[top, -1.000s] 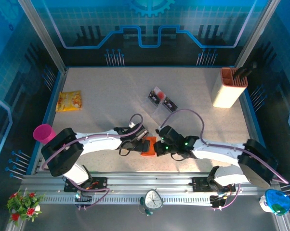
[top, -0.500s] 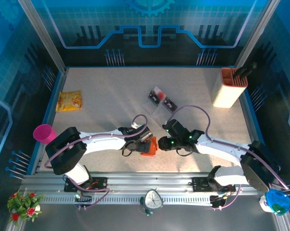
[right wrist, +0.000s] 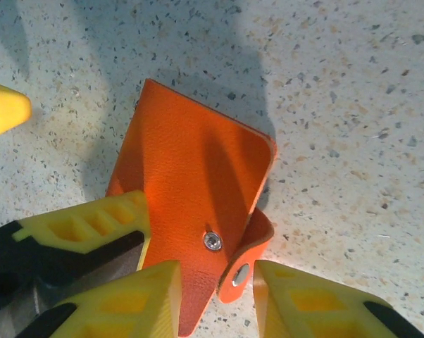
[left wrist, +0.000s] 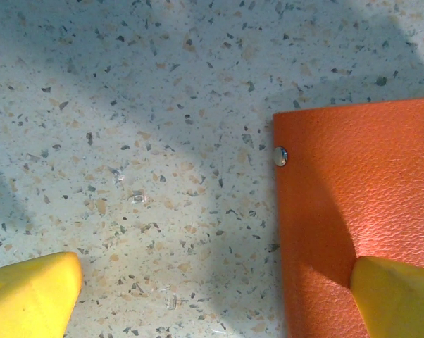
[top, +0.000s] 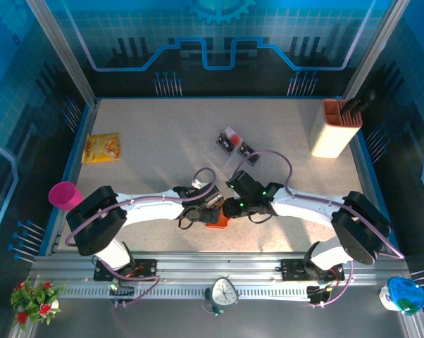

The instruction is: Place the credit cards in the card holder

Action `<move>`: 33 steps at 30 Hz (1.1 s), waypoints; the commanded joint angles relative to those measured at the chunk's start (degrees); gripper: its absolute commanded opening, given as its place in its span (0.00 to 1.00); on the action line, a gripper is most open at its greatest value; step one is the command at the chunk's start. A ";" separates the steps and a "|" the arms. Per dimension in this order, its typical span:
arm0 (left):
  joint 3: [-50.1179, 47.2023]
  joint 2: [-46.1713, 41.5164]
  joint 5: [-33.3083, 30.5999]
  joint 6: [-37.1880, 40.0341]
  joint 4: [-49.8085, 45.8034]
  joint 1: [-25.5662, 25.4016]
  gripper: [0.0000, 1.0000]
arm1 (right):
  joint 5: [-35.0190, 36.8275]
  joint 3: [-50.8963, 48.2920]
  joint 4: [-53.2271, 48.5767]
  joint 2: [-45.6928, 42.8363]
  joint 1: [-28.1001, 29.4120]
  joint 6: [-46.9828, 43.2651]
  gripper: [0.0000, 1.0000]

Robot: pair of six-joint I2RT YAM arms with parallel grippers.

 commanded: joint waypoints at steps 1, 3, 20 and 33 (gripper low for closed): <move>-2.49 2.30 -2.51 -0.23 -3.86 0.05 0.99 | 0.77 1.97 -2.43 1.40 0.92 -0.93 0.32; -2.67 2.25 -2.53 -0.23 -3.79 0.06 0.99 | 1.00 2.09 -2.62 1.85 1.05 -0.95 0.29; -3.32 1.90 -2.51 -0.14 -2.92 0.03 0.99 | 1.36 1.50 -2.89 0.88 0.84 -0.15 0.00; -3.45 2.25 -2.40 -0.05 -2.64 -0.08 0.99 | -3.83 -0.62 4.76 1.74 -0.26 3.67 0.00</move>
